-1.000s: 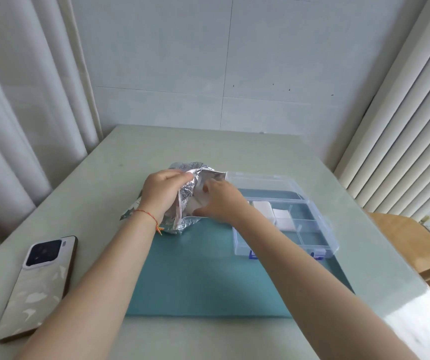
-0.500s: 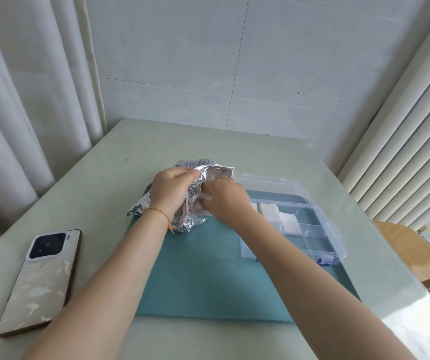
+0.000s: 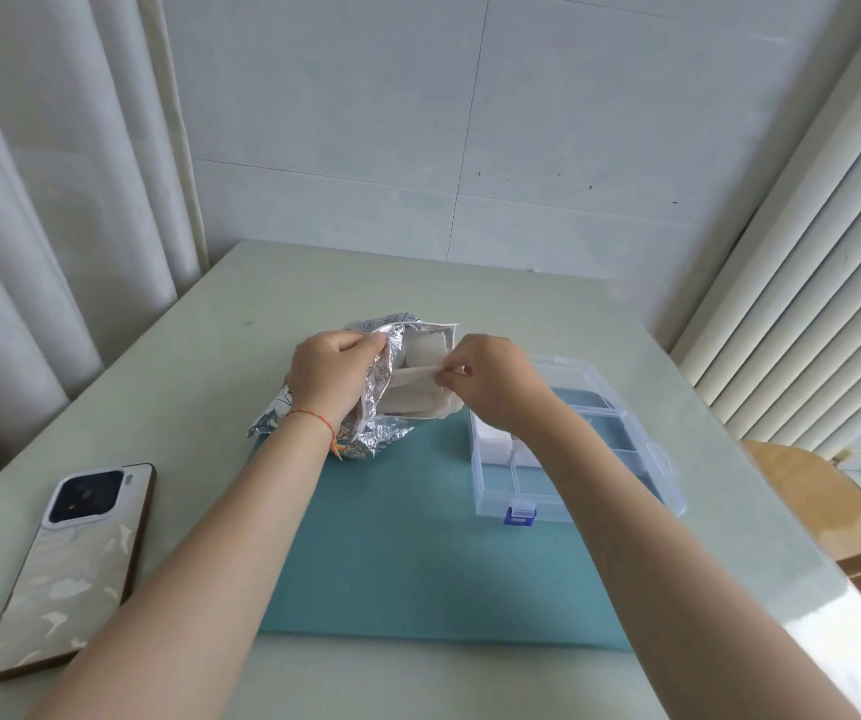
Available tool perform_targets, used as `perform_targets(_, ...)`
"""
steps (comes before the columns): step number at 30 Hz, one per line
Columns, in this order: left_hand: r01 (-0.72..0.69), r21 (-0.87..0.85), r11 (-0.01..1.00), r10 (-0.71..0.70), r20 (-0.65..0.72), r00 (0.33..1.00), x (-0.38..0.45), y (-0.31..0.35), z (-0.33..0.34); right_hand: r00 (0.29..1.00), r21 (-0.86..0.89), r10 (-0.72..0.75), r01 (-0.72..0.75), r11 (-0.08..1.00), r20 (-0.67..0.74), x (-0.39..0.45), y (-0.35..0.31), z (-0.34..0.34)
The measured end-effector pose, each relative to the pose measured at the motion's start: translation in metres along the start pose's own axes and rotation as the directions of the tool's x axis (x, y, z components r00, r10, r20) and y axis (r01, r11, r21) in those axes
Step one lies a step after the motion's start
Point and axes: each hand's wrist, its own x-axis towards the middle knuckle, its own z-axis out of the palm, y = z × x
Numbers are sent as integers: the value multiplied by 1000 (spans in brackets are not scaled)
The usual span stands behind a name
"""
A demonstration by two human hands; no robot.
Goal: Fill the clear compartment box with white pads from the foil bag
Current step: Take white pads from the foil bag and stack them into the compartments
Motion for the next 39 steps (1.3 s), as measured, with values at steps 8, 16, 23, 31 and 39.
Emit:
perform_targets(8, -6, 50, 999, 6, 2, 1000, 0, -1, -1, 994, 163, 42, -25, 986, -100, -2, 14, 1)
perform_targets(16, -26, 100, 995, 24, 16, 1000, 4, -5, 1, 981, 213, 54, -13, 977, -186, -3, 18, -3)
perform_targets(23, -17, 170, 985, 3, 83, 997, 2, 4, -1, 956, 517, 195, -56, 854, -219, -17, 19, -32)
perform_targets(31, -122, -201, 972, 147, 114, 983, -28, 59, 10, 949, 879, 294, -44, 474, -111, -26, 28, -51)
perform_targets(39, 43, -432, 901, 108, 319, 942, -34, 72, 25, 953, 906, 295, -70, 417, -62, -23, 28, -43)
